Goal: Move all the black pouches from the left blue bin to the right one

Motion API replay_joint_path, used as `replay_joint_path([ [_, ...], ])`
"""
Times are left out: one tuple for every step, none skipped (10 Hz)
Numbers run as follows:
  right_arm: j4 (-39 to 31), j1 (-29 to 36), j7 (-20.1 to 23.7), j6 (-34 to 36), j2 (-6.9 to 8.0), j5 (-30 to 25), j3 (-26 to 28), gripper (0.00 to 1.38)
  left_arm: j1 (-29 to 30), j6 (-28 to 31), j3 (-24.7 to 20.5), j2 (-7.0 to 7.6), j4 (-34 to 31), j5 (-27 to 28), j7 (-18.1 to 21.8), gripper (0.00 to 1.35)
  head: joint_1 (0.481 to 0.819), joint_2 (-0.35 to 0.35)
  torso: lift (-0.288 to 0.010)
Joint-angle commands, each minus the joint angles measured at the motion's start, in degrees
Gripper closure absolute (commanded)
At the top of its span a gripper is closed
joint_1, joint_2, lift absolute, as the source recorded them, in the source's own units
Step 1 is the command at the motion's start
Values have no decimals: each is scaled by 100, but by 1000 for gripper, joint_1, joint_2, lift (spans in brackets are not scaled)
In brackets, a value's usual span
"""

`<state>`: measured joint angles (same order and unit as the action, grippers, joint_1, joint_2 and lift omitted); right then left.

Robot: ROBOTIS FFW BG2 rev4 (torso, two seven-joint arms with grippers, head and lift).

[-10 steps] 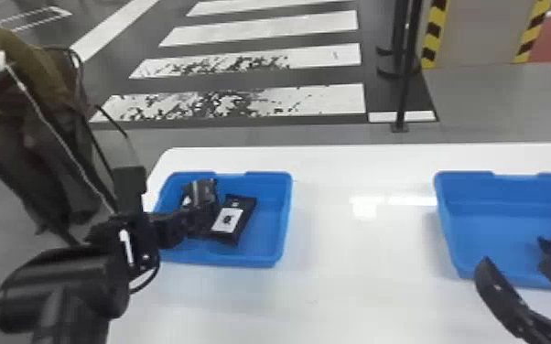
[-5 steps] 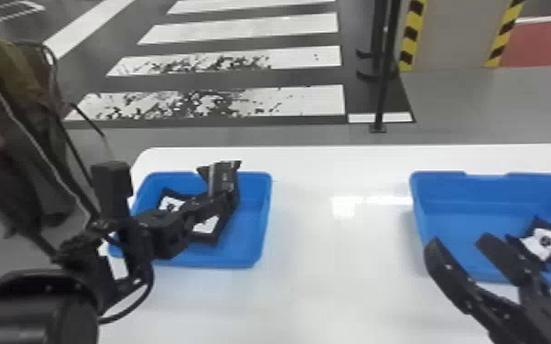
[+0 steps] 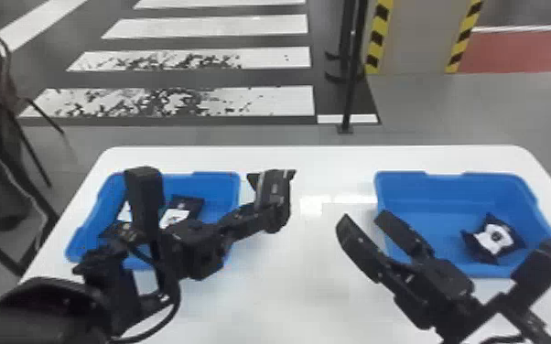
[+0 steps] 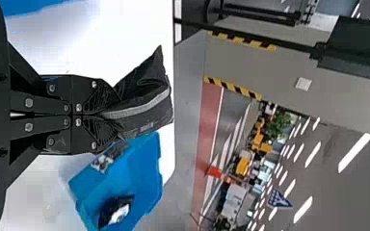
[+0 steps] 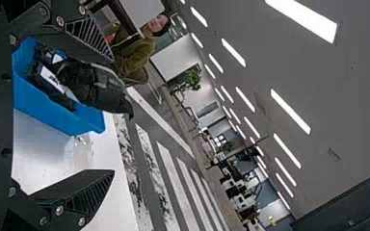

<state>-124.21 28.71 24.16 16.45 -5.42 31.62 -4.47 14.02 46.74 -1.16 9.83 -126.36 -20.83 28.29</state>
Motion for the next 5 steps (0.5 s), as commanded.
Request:
replay_joint_path([
  [151,-200,1,14,-47,94,-124,214,-39,8,401,63,1,-236,1,1211,695,39,-140],
  [306,-354,1,14,-91,94,-204,216,-53,8,584,80,1,-339,1,1211,695,25,-140],
  [475,-523,1,14,-117,106,-238,216,-67,8,733,98,1,-396,1,1211,695,1,-140],
  [658,-692,-8,14,-126,94,-238,216,-67,22,836,116,1,-476,9,1211,695,-17,-140],
  [854,-846,-8,14,-135,83,-238,216,-81,8,927,124,1,-533,9,1211,695,-36,-140],
])
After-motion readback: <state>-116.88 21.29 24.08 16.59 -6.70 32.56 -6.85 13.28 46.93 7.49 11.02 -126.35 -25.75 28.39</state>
